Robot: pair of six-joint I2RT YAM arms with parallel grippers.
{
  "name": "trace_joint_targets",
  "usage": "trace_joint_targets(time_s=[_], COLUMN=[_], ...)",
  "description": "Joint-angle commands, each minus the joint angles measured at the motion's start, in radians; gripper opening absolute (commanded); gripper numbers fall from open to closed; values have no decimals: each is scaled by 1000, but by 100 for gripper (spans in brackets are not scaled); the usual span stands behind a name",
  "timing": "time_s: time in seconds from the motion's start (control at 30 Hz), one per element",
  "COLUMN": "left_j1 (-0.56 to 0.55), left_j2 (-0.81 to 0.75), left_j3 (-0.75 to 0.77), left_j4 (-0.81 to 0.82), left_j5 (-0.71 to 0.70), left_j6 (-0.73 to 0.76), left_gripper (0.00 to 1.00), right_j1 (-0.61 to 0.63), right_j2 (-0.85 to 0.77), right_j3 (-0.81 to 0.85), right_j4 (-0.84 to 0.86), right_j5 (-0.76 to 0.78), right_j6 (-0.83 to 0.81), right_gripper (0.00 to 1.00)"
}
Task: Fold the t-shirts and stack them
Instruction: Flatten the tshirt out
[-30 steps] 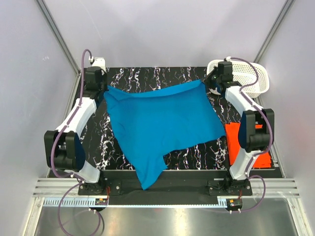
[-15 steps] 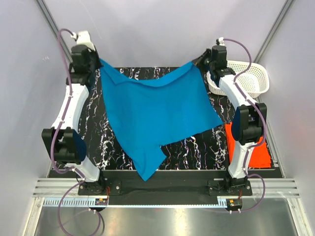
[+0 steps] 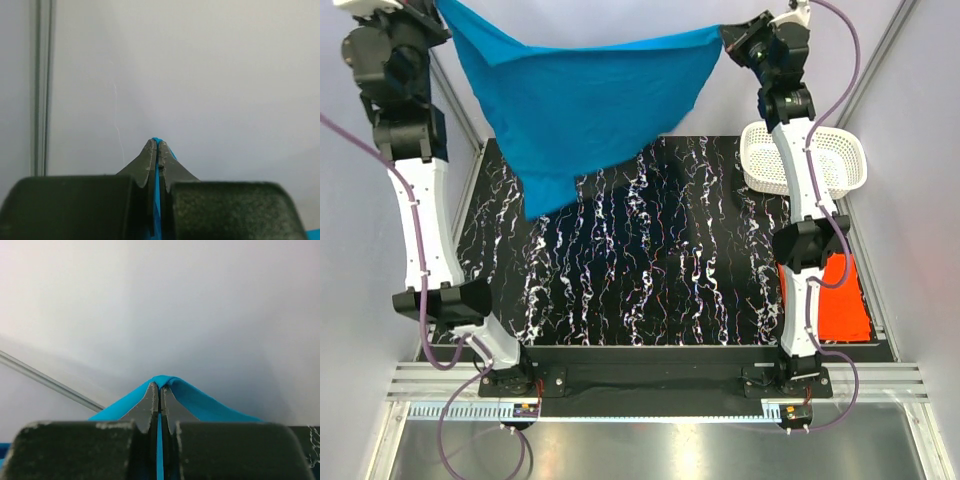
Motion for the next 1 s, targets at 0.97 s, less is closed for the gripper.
trace_joint_targets(time_s=[0.97], left_j1=[367], left_j2=[-727], left_j3=[-1563], left_j4=[-522], left_j5=[-97], left_j6=[-513], left_gripper=[0], right_j1=[-3], right_j2=[-860], right_j3=[-1754], right_j4=[-106], right_j5=[-185], right_j6=[78], right_gripper=[0])
